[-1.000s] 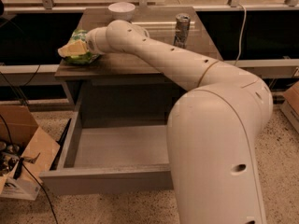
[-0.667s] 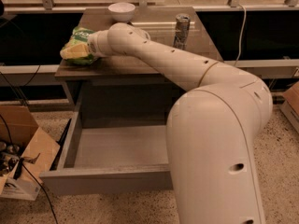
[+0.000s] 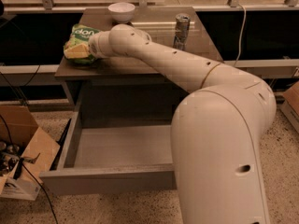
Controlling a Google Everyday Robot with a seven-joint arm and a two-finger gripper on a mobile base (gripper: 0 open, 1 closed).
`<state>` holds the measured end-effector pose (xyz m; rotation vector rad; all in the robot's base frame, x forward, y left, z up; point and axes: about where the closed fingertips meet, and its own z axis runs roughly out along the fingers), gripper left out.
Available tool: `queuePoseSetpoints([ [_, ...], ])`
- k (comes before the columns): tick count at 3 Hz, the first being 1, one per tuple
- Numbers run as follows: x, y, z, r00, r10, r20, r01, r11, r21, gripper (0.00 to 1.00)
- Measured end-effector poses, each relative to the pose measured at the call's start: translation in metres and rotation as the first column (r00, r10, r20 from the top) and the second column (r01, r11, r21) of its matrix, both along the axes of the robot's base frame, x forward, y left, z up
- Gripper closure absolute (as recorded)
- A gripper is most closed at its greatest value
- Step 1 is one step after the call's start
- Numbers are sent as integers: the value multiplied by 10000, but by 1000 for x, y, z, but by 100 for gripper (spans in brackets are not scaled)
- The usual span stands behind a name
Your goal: Place green rice chip bag into top drawer
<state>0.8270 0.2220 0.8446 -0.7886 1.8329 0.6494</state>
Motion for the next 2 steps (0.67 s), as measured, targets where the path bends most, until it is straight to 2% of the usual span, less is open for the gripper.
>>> queuePoseSetpoints([
  [2, -8, -1, 15, 9992, 161, 362, -166, 9998, 135, 88],
])
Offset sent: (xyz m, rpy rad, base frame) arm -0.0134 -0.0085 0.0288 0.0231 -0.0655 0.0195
